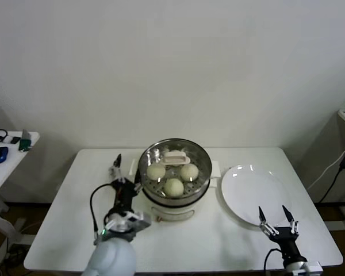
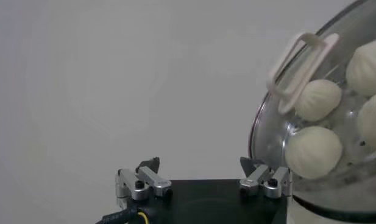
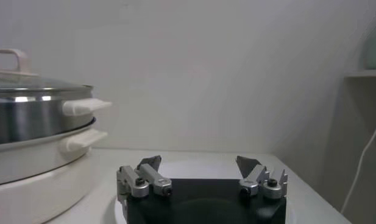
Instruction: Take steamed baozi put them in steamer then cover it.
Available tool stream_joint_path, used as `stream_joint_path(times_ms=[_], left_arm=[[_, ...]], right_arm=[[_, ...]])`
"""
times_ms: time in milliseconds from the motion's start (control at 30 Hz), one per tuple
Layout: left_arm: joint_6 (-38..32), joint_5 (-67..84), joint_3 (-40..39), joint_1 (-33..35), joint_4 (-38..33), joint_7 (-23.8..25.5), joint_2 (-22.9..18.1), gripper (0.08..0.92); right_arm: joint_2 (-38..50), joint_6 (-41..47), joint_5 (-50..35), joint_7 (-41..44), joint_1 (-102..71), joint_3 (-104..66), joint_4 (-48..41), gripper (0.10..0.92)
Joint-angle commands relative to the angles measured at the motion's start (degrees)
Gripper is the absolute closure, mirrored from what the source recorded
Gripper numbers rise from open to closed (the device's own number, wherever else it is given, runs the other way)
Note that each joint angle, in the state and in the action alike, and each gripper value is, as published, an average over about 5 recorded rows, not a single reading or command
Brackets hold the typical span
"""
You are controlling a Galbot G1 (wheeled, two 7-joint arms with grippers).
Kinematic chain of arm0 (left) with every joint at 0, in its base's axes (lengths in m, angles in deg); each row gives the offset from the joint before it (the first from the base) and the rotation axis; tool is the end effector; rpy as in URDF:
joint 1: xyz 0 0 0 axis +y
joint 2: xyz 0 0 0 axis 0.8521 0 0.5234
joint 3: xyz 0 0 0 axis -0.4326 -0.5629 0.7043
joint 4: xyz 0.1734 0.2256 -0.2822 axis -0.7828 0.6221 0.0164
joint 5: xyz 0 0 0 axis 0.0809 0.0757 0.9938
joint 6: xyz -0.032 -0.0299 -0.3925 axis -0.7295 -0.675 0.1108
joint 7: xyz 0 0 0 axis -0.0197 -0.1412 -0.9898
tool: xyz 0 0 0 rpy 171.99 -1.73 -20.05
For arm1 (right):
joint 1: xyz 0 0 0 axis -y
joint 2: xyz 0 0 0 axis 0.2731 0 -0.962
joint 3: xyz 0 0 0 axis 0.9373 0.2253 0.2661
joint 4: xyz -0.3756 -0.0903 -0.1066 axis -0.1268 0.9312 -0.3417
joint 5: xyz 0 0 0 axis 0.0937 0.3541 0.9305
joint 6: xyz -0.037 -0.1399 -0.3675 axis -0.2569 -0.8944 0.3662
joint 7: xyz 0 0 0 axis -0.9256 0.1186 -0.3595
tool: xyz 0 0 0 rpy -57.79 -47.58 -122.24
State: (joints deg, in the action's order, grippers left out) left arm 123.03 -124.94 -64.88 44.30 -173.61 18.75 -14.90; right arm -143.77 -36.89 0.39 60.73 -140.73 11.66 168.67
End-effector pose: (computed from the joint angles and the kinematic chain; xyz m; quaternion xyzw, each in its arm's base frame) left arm 0.2493 -0.0637 -0.2867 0.0269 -0.8824 -0.4672 0.0483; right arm 0.1590 -0.1559 -0.4413 0.0067 -0.9985 0.0154 0.0524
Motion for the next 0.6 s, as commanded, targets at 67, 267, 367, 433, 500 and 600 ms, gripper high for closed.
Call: stream_joint_path(times_ms=[67, 267, 367, 433, 500, 600], left_arm=[[-47.17, 47.08, 18.88, 18.83, 7.38, -12.77, -2.25, 0.177], [-56.45, 56.25, 20.65, 20.50, 17.60, -8.96, -2.54, 0.177], [-58.69, 56.71, 20.38, 20.70, 20.97, -8.91, -2.57, 0.177], [-59.18, 56.60, 20.03, 20.77, 22.51, -8.98, -2.82, 0.177], [-59.46, 56.45, 19.50, 20.90, 23.61, -9.12, -3.04, 0.177], [-59.26, 56.16, 18.91, 21.28, 23.86, -9.23, -3.34, 0.177]], right_arm=[[0.32, -0.52, 2.04, -0.01, 0.79, 1.50, -1.18, 0.203], [0.53, -0.62, 2.25, -0.02, 1.86, 2.30, -2.57, 0.202], [0.56, -0.71, 2.24, 0.00, 2.33, 2.40, -3.30, 0.203], [0.59, -0.81, 2.22, 0.01, 2.63, 2.43, -3.71, 0.203], [0.62, -0.88, 2.20, 0.06, 2.89, 2.46, -3.98, 0.203], [0.76, -0.89, 2.16, 0.13, 3.17, 2.59, -4.08, 0.202]])
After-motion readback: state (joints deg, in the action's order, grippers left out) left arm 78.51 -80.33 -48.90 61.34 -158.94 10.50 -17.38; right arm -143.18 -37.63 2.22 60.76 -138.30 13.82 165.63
